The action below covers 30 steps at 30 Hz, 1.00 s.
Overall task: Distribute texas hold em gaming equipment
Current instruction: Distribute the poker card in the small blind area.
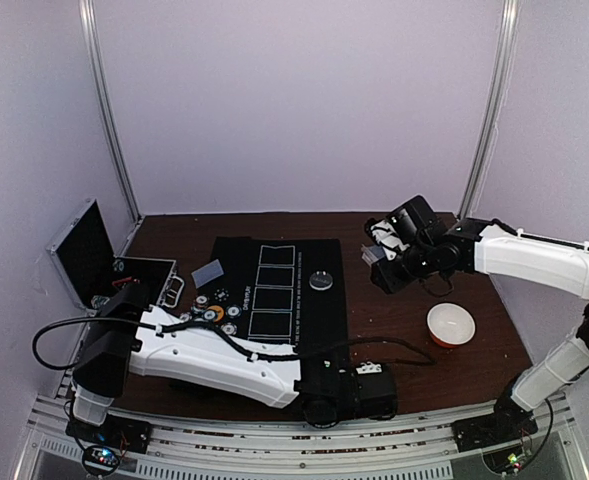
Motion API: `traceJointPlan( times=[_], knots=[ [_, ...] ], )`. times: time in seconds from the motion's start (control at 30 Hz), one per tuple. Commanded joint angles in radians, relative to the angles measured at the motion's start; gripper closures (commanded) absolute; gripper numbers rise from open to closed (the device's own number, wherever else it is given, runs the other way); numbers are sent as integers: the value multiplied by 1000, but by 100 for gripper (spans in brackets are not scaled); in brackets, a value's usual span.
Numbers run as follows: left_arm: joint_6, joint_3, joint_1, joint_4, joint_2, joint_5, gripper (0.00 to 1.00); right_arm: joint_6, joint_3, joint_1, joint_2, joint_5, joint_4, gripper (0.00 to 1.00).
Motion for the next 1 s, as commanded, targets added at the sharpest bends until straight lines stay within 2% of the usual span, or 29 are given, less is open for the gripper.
traceJointPlan(
  times=[0.0, 0.17, 0.23, 0.33, 0.5, 0.7, 0.8, 0.97],
  knots=[
    [-23, -28, -17, -6, 16, 42, 100, -6, -12, -6, -56, -7, -18, 54],
    [18, -54, -27, 46, 2, 133, 100, -11, -5, -6, -59, 2, -38, 54],
    [28, -82, -28, 75, -10, 188, 96, -14, 4, -6, -55, 2, -46, 54],
    [28, -103, -28, 86, -21, 222, 89, -15, 11, -5, -55, 5, -53, 54],
    [36, -98, -28, 103, -54, 242, 66, -21, 18, -5, -44, 0, -57, 54],
    [58, -33, -27, 112, -141, 282, 45, -23, 27, -5, -42, 7, -57, 54],
    [72, -27, -20, 128, -211, 326, 40, -34, 40, -6, -43, 8, -58, 54],
    [78, -102, 31, 187, -402, 446, 37, -51, 67, -5, -37, 8, -63, 54]
  ],
)
